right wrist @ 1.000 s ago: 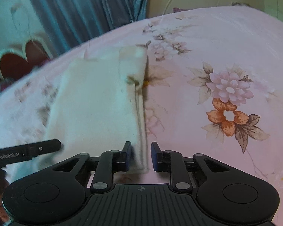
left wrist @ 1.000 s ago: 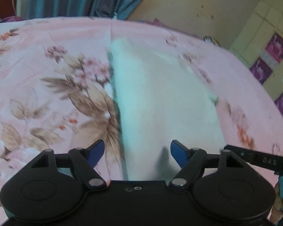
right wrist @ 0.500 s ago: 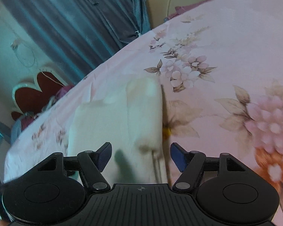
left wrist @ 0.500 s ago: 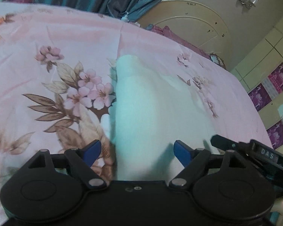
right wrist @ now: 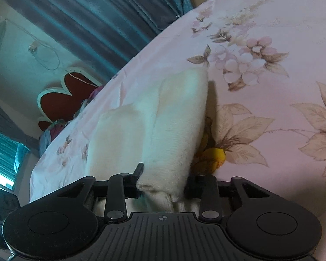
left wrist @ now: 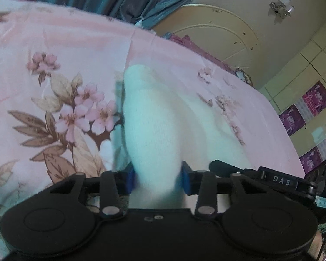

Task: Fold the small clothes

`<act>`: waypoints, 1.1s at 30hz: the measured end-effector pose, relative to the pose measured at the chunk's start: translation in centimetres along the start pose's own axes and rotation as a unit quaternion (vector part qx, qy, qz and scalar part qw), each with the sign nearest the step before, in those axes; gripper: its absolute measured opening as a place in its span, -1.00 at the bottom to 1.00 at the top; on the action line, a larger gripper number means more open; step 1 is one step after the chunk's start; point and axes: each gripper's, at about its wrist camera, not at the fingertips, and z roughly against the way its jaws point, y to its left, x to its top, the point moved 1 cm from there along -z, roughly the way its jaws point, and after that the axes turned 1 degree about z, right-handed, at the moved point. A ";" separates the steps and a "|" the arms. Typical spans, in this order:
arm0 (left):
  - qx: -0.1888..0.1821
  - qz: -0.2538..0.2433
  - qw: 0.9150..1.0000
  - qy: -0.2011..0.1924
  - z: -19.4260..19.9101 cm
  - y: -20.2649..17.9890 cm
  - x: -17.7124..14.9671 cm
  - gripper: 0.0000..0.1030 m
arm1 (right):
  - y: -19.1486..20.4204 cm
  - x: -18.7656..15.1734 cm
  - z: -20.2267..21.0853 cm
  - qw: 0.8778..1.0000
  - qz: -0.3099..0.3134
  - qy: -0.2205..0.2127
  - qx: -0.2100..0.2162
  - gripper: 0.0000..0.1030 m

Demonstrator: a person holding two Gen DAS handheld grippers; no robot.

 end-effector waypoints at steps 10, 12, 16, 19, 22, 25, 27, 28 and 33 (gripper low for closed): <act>0.008 -0.017 0.999 -0.031 6.4 1.3 2.3 -0.32 | 7.1 -0.4 0.1 0.999 0.029 -0.021 0.032 -0.38; 0.014 -0.018 0.999 -0.040 8.2 2.5 2.7 -0.32 | 9.2 -1.3 -0.6 0.998 0.033 -0.019 0.040 -0.38; 0.022 -0.018 0.998 -0.050 11.8 6.5 3.5 -0.32 | 14.0 -3.2 -2.7 0.998 0.041 -0.016 0.051 -0.38; 0.022 -0.025 0.998 -0.054 14.3 9.8 4.3 -0.32 | 17.8 -5.1 -4.8 0.998 0.042 -0.019 0.049 -0.38; 0.025 -0.028 0.998 -0.058 16.5 13.3 5.1 -0.32 | 21.1 -6.9 -7.1 0.998 0.038 -0.018 0.052 -0.38; 0.033 -0.028 0.997 -0.061 18.4 16.6 5.8 -0.32 | 24.3 -8.5 -9.8 0.997 0.034 -0.015 0.061 -0.38; 0.041 -0.029 0.997 -0.063 19.5 18.5 6.3 -0.32 | 26.1 -9.4 -11.6 0.997 0.033 -0.012 0.068 -0.38; 0.046 -0.029 0.996 -0.065 19.9 19.5 6.6 -0.32 | 27.1 -9.8 -12.6 0.997 0.034 -0.010 0.070 -0.38; 0.063 -0.022 0.996 -0.066 20.7 23.2 7.7 -0.32 | 30.1 -10.7 -16.5 0.997 0.032 0.001 0.073 -0.38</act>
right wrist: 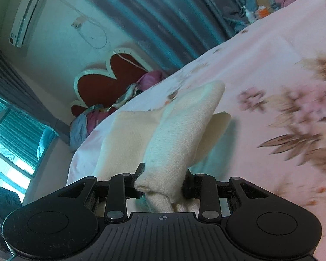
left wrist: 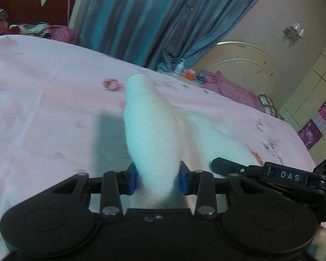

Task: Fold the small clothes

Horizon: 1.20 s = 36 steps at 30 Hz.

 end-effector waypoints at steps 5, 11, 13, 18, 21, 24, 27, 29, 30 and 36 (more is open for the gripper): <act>0.013 0.000 1.000 0.006 -0.8 2.2 0.1 -0.32 | 0.6 -1.1 -2.9 1.000 0.002 0.017 -0.006 -0.38; 0.032 0.005 0.999 0.016 -2.7 4.7 -1.5 -0.15 | -0.5 -2.0 -5.0 0.999 0.001 0.038 -0.031 -0.37; 0.033 0.000 0.999 0.014 -2.8 5.0 -1.8 -0.10 | -0.9 -2.2 -5.0 0.998 -0.004 0.038 -0.040 -0.36; 0.038 0.007 0.999 0.019 -2.5 5.2 -1.3 -0.02 | -0.2 -2.0 -4.4 0.998 0.010 0.027 -0.056 -0.26; 0.040 0.008 0.999 0.007 -1.5 5.6 -1.3 -0.06 | 0.0 -1.4 -4.1 0.998 0.014 0.014 -0.064 -0.22; 0.041 0.013 0.999 -0.022 -0.5 5.5 -0.6 -0.05 | -0.1 -0.7 -4.1 0.998 0.006 0.006 -0.066 -0.22; 0.036 0.033 0.998 -0.027 -0.7 5.8 0.3 -0.05 | 0.1 -0.1 -5.1 0.997 0.018 0.007 -0.079 -0.23; 0.037 0.042 0.998 -0.024 -1.5 5.8 0.7 -0.05 | 0.3 0.0 -5.7 0.995 0.034 0.003 -0.091 -0.24; 0.041 0.040 0.998 -0.026 -1.8 5.8 0.6 -0.05 | 0.4 0.0 -5.8 0.994 0.047 0.001 -0.097 -0.38; 0.063 0.035 0.997 -0.004 -4.0 6.0 0.0 0.02 | 0.2 0.0 -7.5 0.987 0.101 -0.007 -0.128 -0.57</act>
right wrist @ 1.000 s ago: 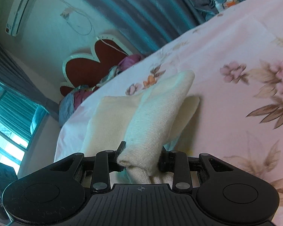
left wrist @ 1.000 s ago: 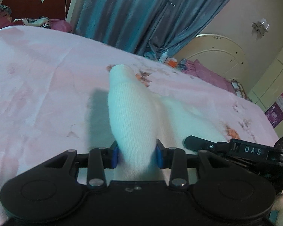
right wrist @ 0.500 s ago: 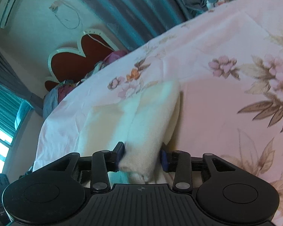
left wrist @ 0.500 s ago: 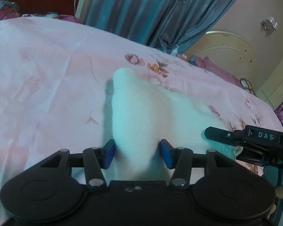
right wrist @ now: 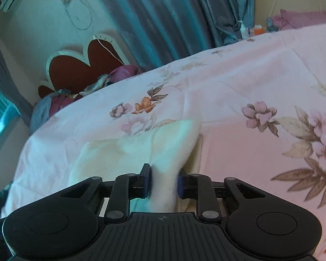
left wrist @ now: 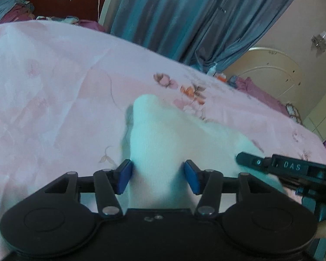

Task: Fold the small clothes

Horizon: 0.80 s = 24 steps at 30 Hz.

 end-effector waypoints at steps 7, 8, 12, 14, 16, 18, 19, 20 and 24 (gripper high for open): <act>0.008 -0.008 1.000 0.011 -0.2 -0.4 -0.6 0.13 | -0.6 -0.2 -0.4 0.999 0.019 0.010 -0.026 -0.57; 0.008 -0.007 1.000 0.011 0.2 -0.4 -0.6 0.12 | -0.7 -0.1 0.4 1.000 0.012 0.005 -0.019 -0.56; 0.013 -0.007 1.000 0.004 1.8 -0.5 -1.2 0.12 | -0.7 -0.2 3.9 1.000 -0.001 -0.010 0.006 -0.55; 0.016 -0.006 1.000 0.006 2.2 -0.7 -1.6 0.12 | -0.4 -0.7 5.3 1.000 0.006 -0.008 0.014 -0.49; 0.018 -0.007 1.000 0.006 2.7 -0.8 -2.2 0.13 | -0.2 -1.4 6.5 1.000 0.001 -0.004 0.025 -0.15; 0.021 -0.006 1.000 0.005 3.2 -1.1 -2.8 0.16 | -0.2 -2.5 7.7 0.999 -0.002 -0.003 0.032 -0.04; 0.023 -0.007 1.000 0.006 3.4 -1.2 -3.1 0.17 | 0.1 -3.2 8.0 1.000 0.001 0.001 0.030 -0.04; 0.025 -0.008 1.000 0.007 3.5 -1.3 -3.3 0.17 | 0.2 -3.8 8.2 1.000 0.003 0.006 0.027 -0.04; 0.028 -0.014 0.999 0.012 3.9 -1.6 -4.0 0.18 | 0.8 -6.2 8.3 0.999 0.011 0.032 0.024 -0.14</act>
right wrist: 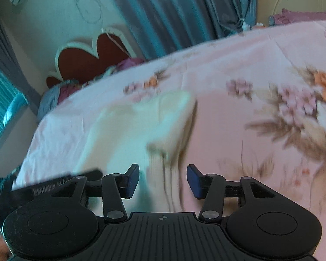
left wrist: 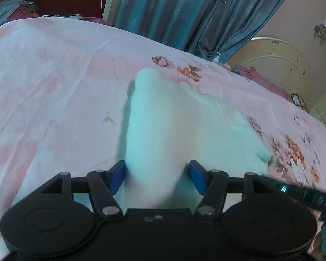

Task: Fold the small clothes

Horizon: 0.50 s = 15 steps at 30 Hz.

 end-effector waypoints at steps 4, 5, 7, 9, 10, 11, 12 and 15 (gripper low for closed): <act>-0.002 -0.002 1.000 0.009 0.2 0.0 -0.9 0.18 | 0.1 -1.5 0.0 1.000 0.008 0.014 -0.011 -0.53; -0.002 -0.004 1.000 0.010 0.3 0.0 -1.1 0.18 | 0.0 -1.8 0.0 1.000 0.005 0.019 -0.012 -0.66; -0.004 -0.010 1.000 0.013 0.7 0.0 -1.7 0.21 | -0.4 -2.3 0.2 1.000 0.005 0.023 -0.019 -0.78; -0.007 -0.015 1.000 0.016 1.3 0.1 -2.2 0.21 | -0.5 -2.7 0.4 0.999 0.011 0.024 -0.031 -0.83; -0.010 -0.015 1.000 0.017 1.7 0.2 -2.5 0.21 | -0.4 -2.9 0.4 0.999 0.015 0.025 -0.042 -0.84; -0.013 -0.015 1.000 0.018 2.0 0.3 -2.8 0.21 | -0.5 -3.1 0.4 0.998 0.019 0.026 -0.051 -0.85; -0.015 -0.014 1.000 0.021 2.3 0.4 -3.2 0.21 | -0.8 -3.3 0.4 0.998 0.016 0.028 -0.054 -0.85; -0.014 -0.024 0.999 0.023 2.2 0.6 -4.4 0.22 | -0.5 -3.6 0.4 0.998 0.026 0.034 -0.055 -0.85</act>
